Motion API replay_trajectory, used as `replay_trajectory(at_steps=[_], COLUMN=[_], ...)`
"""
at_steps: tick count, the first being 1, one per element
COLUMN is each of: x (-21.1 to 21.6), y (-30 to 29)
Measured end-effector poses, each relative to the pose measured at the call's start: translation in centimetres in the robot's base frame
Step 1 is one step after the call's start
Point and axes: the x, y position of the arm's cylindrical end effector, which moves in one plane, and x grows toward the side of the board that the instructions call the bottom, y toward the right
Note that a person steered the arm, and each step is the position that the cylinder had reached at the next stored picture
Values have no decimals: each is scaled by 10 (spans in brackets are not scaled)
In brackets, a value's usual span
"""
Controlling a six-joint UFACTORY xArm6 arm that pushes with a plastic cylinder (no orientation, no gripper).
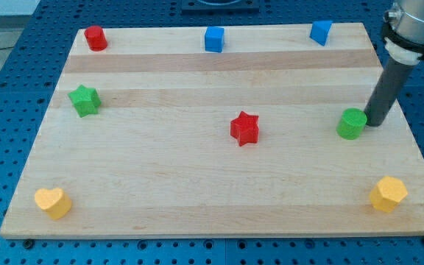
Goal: Place green circle right to the red star
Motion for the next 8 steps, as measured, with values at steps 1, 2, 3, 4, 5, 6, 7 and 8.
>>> replay_trajectory(at_steps=[1, 2, 3, 4, 5, 6, 7, 8], x=[5, 5, 5, 6, 10, 13, 13, 13], y=[-8, -32, -58, -82, -88, -88, -88, -97])
